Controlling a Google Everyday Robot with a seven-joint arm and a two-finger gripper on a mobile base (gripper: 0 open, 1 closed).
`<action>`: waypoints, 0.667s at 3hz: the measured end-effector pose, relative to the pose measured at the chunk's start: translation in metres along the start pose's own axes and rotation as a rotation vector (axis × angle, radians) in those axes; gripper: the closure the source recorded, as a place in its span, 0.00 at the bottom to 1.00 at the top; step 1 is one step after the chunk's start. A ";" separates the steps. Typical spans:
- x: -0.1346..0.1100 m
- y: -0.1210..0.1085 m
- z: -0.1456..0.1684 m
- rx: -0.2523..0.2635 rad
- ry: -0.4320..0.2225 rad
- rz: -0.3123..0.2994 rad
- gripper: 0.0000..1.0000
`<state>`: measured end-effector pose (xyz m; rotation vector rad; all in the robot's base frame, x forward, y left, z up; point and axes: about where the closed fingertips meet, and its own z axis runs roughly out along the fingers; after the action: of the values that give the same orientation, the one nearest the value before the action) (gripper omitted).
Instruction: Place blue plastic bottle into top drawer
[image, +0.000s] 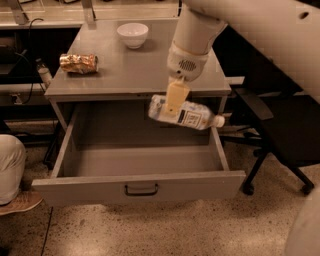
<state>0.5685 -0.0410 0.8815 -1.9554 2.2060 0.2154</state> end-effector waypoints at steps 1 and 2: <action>-0.024 0.016 0.038 -0.041 -0.042 0.018 1.00; -0.041 -0.002 0.075 -0.003 -0.087 0.084 1.00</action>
Offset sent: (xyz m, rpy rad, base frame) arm 0.0324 0.0718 -0.0828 0.1287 -0.0274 -0.1481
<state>0.5785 0.0160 0.8180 -1.8201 2.2353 0.3094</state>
